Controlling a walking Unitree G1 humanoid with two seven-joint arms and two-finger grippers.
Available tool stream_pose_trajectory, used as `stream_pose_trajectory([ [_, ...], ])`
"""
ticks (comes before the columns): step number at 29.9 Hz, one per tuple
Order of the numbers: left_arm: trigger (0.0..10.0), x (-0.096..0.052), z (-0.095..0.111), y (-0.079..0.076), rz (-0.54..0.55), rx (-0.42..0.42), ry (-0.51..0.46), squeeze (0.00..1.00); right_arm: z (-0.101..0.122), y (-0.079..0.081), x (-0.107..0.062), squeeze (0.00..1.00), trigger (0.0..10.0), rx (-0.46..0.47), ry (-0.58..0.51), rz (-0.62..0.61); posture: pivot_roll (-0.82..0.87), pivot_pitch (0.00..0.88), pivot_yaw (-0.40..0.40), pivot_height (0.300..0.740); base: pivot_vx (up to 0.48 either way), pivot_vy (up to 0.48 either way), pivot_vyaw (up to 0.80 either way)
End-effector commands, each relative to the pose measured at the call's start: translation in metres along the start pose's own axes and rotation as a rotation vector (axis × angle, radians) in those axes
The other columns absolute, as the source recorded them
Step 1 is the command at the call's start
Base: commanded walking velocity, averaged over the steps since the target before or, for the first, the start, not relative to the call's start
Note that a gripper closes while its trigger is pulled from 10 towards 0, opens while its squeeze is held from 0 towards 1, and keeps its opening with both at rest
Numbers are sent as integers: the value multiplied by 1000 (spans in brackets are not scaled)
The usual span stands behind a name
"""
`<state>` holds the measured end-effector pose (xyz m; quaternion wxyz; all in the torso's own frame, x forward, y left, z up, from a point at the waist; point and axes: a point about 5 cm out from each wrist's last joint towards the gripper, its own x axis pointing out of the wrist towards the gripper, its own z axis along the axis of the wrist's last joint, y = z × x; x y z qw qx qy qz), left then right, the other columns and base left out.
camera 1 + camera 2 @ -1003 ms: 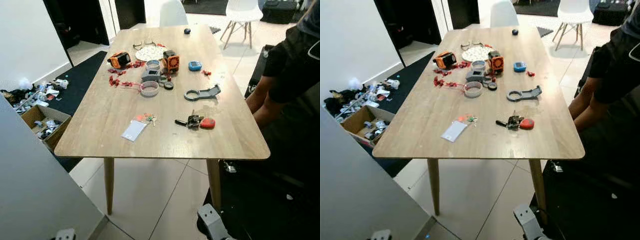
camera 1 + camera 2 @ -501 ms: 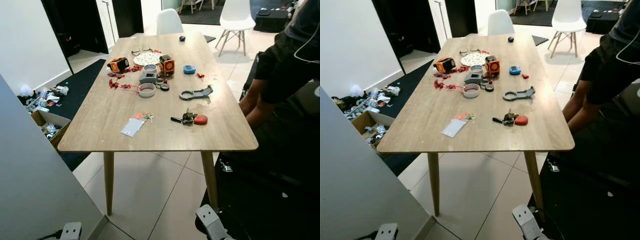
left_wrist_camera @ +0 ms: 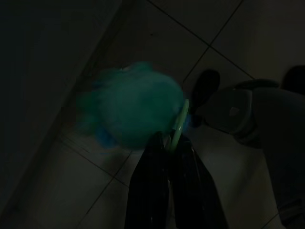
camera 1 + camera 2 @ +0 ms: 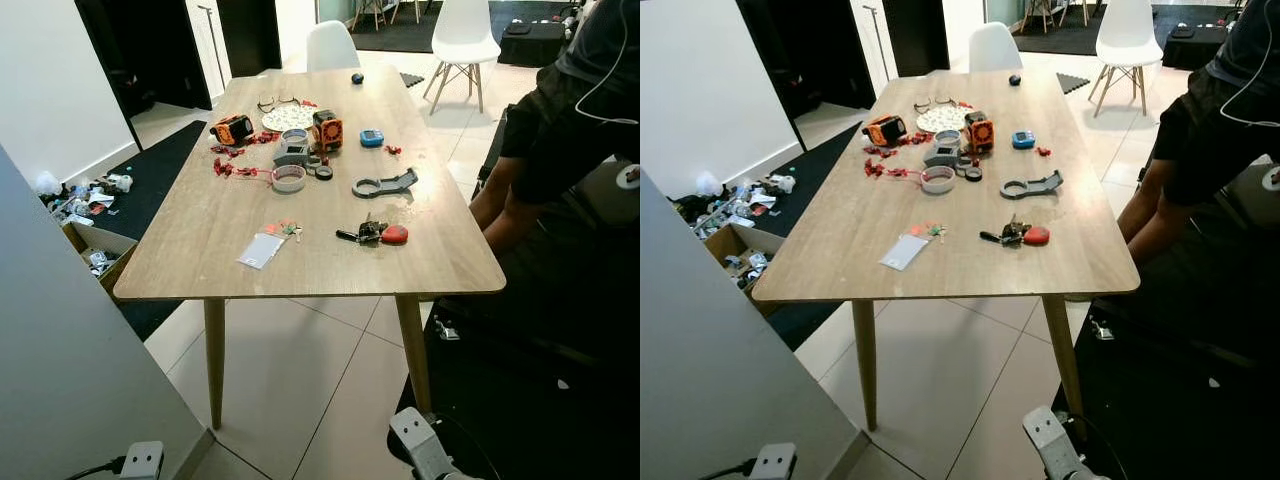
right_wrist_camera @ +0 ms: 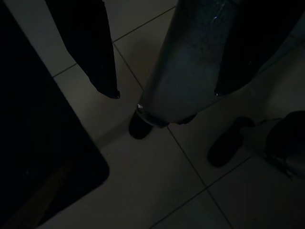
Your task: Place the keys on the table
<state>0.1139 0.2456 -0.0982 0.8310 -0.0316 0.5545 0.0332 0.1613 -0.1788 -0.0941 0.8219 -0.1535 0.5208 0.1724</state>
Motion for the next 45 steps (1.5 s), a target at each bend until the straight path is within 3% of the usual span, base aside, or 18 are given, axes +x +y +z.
stream_pose_trajectory([
  [1, 10000, 0, -3, 0, 0, 2, 8, 0, -40, 19, -2, 0, 10000, -1, 172, 38, -71, 73, 101, 740, -416, 0, 0],
  [16, 10000, 0, -2, -1, -1, 24, 15, 0, -48, 13, -5, 0, 10000, -10, 183, 28, -74, 58, 97, 740, -445, 0, 0],
  [32, 10000, 0, -4, -2, -6, 23, 18, 0, -46, 17, -4, 0, 10000, -12, 179, 37, -74, 62, 96, 740, -480, 0, 0],
  [45, 10000, 0, -7, -3, -9, 20, 24, 0, -60, 15, -8, 0, 10000, -4, 196, 40, -74, 79, 100, 740, -480, 0, 0],
])
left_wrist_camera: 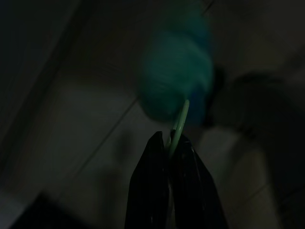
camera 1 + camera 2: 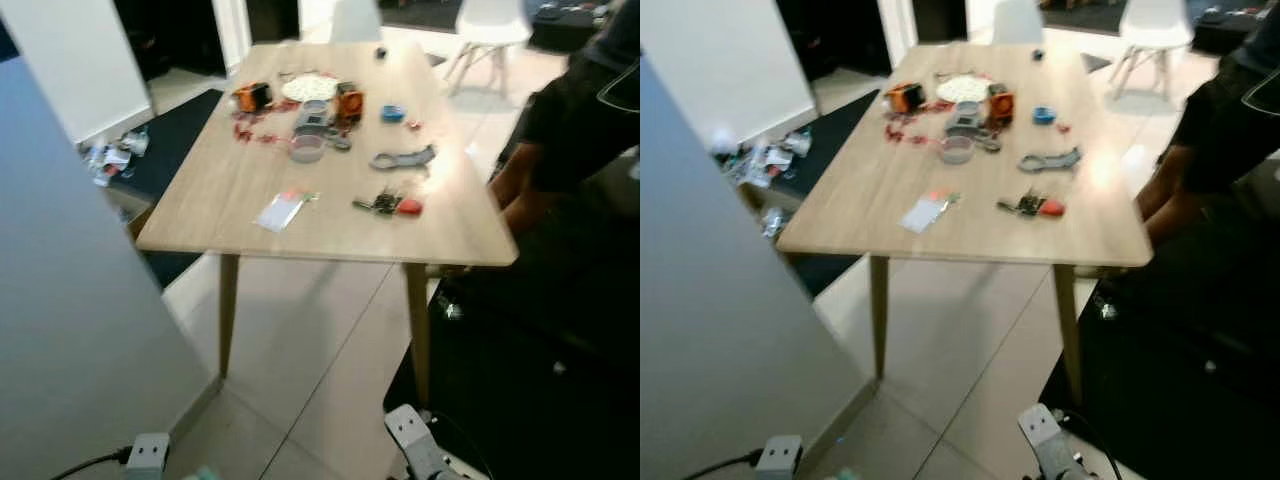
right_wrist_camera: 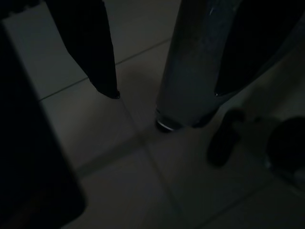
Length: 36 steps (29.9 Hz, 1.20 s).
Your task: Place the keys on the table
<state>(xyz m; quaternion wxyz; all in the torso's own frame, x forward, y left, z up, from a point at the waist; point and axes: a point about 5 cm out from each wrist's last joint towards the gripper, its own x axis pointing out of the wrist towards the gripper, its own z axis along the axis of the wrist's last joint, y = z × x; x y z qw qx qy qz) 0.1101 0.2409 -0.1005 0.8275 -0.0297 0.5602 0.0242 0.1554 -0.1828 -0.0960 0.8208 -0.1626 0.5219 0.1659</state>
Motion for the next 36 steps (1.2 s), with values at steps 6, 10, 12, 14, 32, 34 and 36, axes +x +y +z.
stream_pose_trajectory([
  [6, 10000, 0, -2, 1, -1, 11, 11, 0, -55, 15, -8, 0, 10000, 10, 189, 59, -74, 79, 100, 740, -480, 0, 0],
  [10, 10000, -1, -2, 1, -3, 9, 7, 0, -55, 15, -8, 0, 10000, 20, 185, 63, -77, 83, 103, 740, -398, 0, 0],
  [12, 10000, -1, -1, 2, -4, 5, 2, 0, -53, 17, -7, 0, 10000, 27, 179, 67, -77, 83, 103, 740, 0, 0, 0],
  [14, 10000, -1, 0, 2, -4, 19, -3, 0, -46, 23, -5, 0, 10000, 78, 156, 90, -77, 83, 103, 740, 0, 0, 359],
  [32, 10000, 0, 5, -1, -33, 42, -22, 0, -29, 42, 1, 0, 10000, 73, 127, 132, -81, 82, 105, 740, 0, 0, 720],
  [34, 10000, 0, 5, -2, -38, 39, -24, 0, -28, 43, 1, 0, 10000, 71, 127, 133, -83, 78, 101, 740, 0, 0, 719],
  [36, 10000, 0, 5, -2, -39, 40, -23, 0, -27, 45, 2, 0, 10000, 69, 126, 135, -83, 78, 101, 740, 0, 0, 725],
])
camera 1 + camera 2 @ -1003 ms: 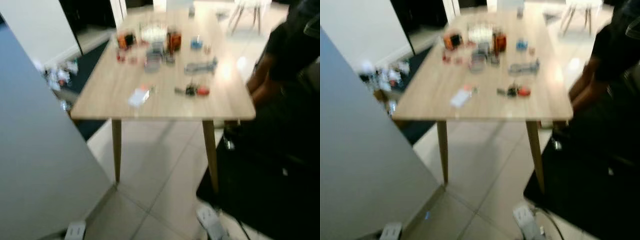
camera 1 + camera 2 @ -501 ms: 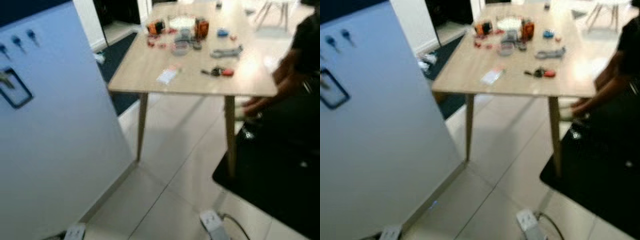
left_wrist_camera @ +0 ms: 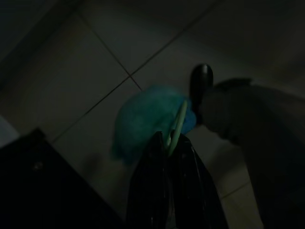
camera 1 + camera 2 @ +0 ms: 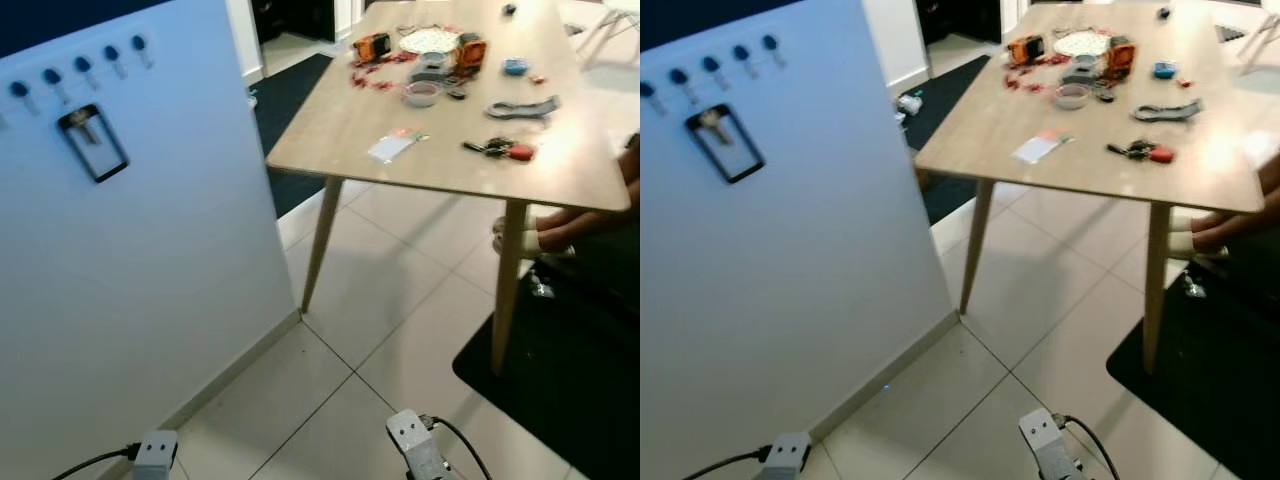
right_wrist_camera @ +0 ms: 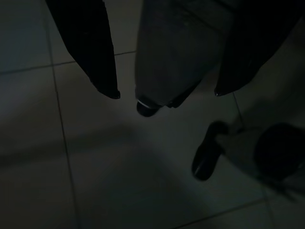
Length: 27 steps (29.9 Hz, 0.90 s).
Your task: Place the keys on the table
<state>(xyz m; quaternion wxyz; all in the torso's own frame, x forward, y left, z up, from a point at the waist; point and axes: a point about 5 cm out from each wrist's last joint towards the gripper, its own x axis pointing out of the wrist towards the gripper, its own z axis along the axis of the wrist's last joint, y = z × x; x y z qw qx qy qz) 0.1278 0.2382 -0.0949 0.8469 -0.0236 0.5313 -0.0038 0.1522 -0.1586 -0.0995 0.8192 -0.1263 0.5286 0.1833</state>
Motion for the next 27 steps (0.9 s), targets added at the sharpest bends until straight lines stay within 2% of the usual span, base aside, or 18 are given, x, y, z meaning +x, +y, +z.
stream_pose_trajectory([
  [1, 10000, -2, -13, 1, 3, -1, 45, 0, -35, 21, -1, 0, 10000, 30, 131, 63, -83, 78, 101, 740, 0, 0, 725],
  [27, 10000, 0, -8, -5, -17, -31, 28, 0, -41, 15, -4, 0, 10000, 13, 147, 65, -83, 70, 100, 740, 0, 0, 721],
])
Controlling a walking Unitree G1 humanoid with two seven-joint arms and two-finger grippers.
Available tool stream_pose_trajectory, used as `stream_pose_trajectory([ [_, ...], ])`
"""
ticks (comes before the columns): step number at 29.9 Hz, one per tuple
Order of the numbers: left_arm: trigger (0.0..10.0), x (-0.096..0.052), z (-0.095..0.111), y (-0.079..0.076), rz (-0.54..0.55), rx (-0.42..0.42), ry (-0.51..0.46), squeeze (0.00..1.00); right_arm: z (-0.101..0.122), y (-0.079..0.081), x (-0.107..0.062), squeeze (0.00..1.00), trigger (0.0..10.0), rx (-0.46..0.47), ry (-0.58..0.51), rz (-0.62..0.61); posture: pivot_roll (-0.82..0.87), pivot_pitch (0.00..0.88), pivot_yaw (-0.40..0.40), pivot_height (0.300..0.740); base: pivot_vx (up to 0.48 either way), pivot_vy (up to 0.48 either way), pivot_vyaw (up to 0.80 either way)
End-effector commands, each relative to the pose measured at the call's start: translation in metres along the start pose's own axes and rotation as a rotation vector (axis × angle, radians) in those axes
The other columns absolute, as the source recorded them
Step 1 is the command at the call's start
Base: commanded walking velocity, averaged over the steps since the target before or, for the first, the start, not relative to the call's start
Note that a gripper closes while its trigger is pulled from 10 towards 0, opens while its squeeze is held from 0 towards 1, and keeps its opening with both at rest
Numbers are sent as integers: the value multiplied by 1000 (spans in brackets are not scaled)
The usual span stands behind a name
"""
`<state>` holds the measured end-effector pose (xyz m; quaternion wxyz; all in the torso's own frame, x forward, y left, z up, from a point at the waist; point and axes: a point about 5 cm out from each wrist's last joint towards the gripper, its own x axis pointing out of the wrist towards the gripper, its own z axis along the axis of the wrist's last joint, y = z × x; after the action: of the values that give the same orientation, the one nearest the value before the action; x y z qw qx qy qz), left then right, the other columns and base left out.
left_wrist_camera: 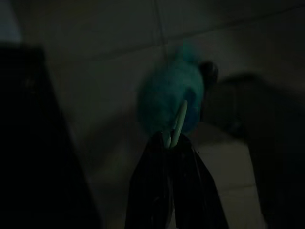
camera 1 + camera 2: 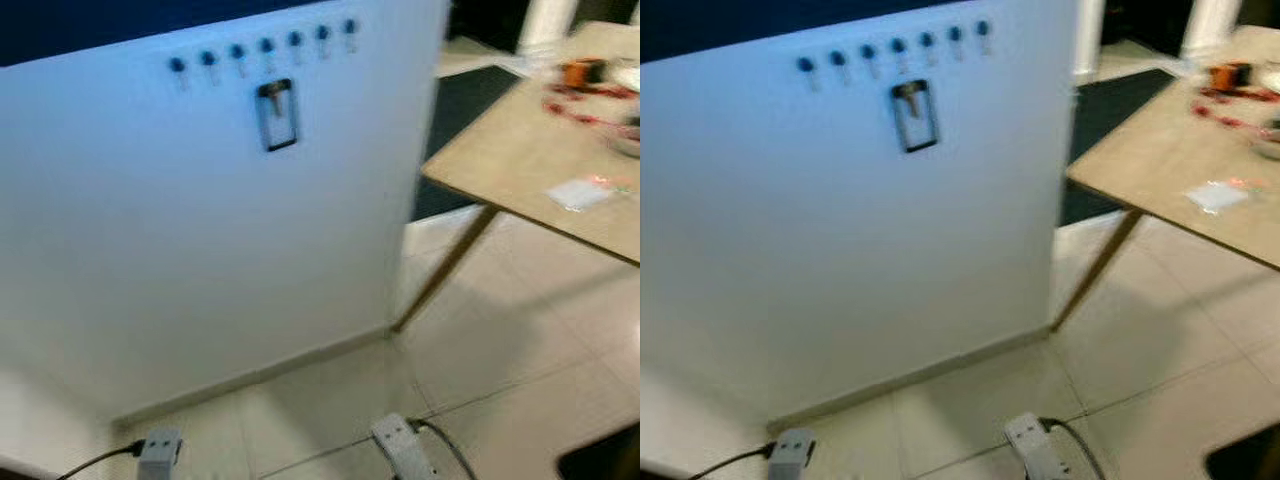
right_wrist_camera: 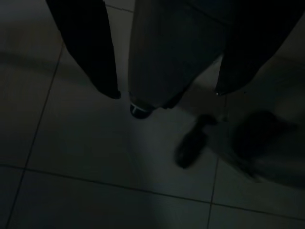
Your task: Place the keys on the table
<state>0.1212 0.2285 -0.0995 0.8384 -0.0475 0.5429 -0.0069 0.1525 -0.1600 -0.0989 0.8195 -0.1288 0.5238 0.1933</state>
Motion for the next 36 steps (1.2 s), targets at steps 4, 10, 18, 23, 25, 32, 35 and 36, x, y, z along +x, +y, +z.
stream_pose_trajectory([
  [4, 10000, -1, 0, 5, 17, 7, 1, 0, -41, 17, -3, 0, 10000, 34, 157, 54, -85, 77, 102, 740, 0, 0, 719],
  [10, 10000, -2, -1, 5, 14, 0, 2, 0, -42, 15, -4, 0, 10000, 36, 156, 33, -85, 77, 102, 740, 0, 0, 573],
  [18, 10000, -2, -1, 5, 6, -14, 1, 0, -42, 14, -4, 0, 10000, 32, 162, 28, -86, 79, 105, 740, 0, -238, 0],
  [23, 10000, -2, -1, 5, 6, -18, 1, 0, -43, 14, -4, 0, 10000, 32, 162, 27, -86, 79, 105, 740, 0, -468, 0],
  [25, 10000, -2, -1, 5, 7, -19, 2, 0, -43, 14, -4, 0, 10000, 31, 163, 24, -86, 79, 105, 740, 0, -465, 0],
  [32, 10000, -2, -1, 6, 10, -16, 5, 0, -43, 13, -4, 0, 10000, 35, 164, 19, -86, 79, 105, 740, 0, -467, 0],
  [35, 10000, -2, -1, 6, 11, -15, 4, 0, -43, 13, -4, 0, 10000, 36, 164, 19, -86, 79, 105, 740, 0, -469, 0],
  [36, 10000, -2, -1, 6, 11, -15, 4, 0, -43, 13, -4, 0, 10000, 36, 164, 19, -86, 79, 105, 740, 0, -469, 0],
])
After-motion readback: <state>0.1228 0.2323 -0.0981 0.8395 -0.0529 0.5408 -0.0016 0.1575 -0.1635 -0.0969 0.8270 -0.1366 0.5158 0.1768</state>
